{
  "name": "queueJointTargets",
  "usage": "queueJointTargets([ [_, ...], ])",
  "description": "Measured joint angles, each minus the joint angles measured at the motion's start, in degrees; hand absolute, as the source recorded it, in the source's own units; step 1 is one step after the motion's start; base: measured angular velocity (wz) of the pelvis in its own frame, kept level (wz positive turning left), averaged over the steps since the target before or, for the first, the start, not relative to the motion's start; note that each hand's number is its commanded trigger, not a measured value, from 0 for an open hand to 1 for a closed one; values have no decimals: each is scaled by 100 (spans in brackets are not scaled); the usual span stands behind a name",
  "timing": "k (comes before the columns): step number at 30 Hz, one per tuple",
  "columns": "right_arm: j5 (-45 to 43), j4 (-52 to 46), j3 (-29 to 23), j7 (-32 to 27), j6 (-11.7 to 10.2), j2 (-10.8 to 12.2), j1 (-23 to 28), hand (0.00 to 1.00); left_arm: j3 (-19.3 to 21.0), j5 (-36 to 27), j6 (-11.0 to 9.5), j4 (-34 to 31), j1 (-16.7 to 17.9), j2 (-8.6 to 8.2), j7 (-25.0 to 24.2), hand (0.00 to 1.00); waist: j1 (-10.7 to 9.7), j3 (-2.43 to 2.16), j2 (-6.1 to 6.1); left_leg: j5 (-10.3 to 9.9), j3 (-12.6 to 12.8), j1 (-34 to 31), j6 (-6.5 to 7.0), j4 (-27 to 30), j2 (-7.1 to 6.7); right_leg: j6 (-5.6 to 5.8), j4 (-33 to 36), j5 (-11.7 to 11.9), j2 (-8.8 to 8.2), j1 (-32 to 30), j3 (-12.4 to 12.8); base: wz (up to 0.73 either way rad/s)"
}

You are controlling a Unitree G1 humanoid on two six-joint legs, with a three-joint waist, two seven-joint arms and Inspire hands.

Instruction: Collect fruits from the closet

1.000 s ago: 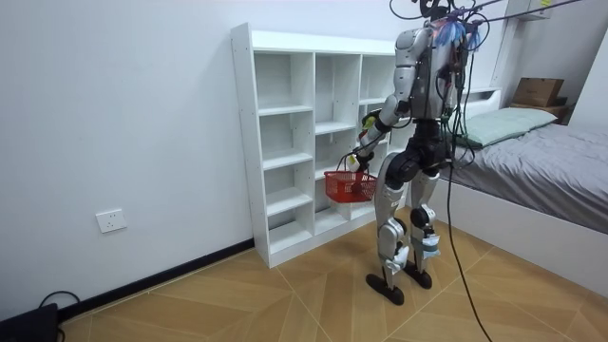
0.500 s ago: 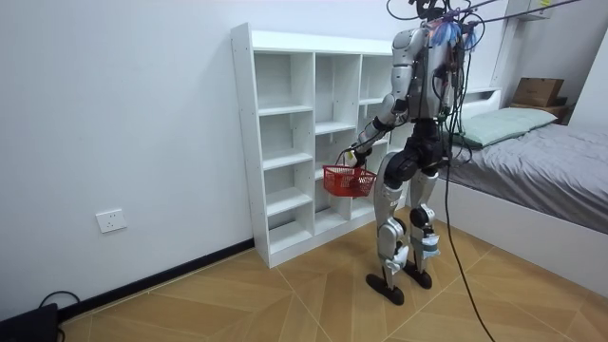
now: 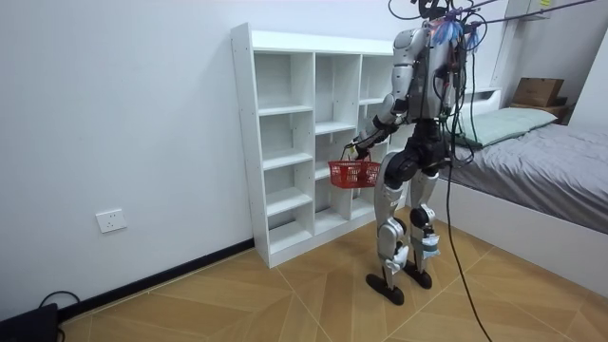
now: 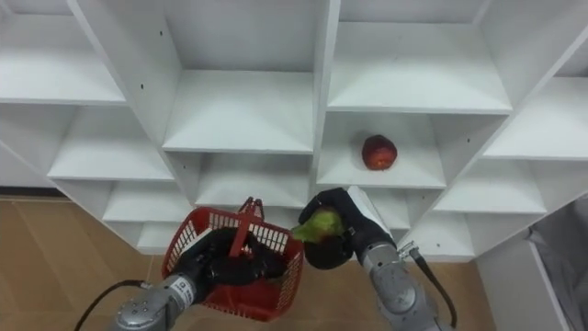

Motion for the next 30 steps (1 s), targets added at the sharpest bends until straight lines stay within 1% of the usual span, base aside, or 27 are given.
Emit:
queueJointTargets([
  [6, 7, 243, 71, 9, 4, 4, -7, 100, -61, 0, 0, -5, -5, 13, -147, 100, -1, 1, 49, -7, 1, -1, -5, -2, 6, -3, 20, 2, 2, -12, -1, 0],
  [10, 27, 447, 72, 5, 4, 19, -125, 100, -142, 0, 0, -85, -4, 23, -147, 100, 1, 3, 54, -6, 37, 1, -5, 4, 7, -3, 13, 2, 2, -14, 15, -1],
  [16, 24, 479, 73, 8, 18, 135, -181, 100, -162, 1, 1, -163, -3, 51, -234, 100, 2, 6, 62, -6, 25, -4, -5, -6, 7, -3, -8, 2, 14, -7, 14, 0],
  [19, 25, 478, 76, 24, 18, 161, -181, 100, -166, 1, 0, -163, -3, 75, -294, 100, 2, 17, 80, -7, 28, -7, -6, -12, 7, -3, -8, 2, 23, -10, 11, 0],
  [22, 36, 478, 96, 53, 18, 157, -181, 100, -166, 5, 1, -163, -3, 104, -303, 100, 7, 16, 84, -7, 51, -6, -6, -37, 9, -3, -8, 1, 37, -20, 38, 0],
  [26, 23, 478, 144, 49, 18, 164, -181, 100, -167, 5, 1, -185, -2, 102, -304, 100, 9, 16, 84, -7, 73, -5, -6, -38, 10, -1, -10, -1, 62, -26, 100, -2],
  [30, 23, 478, 222, 42, 18, 165, -181, 100, -165, 5, 0, -349, 3, 107, -316, 100, 11, 16, 83, -7, 111, 2, -6, -38, 14, 0, -12, -2, 71, -32, 151, -4],
])
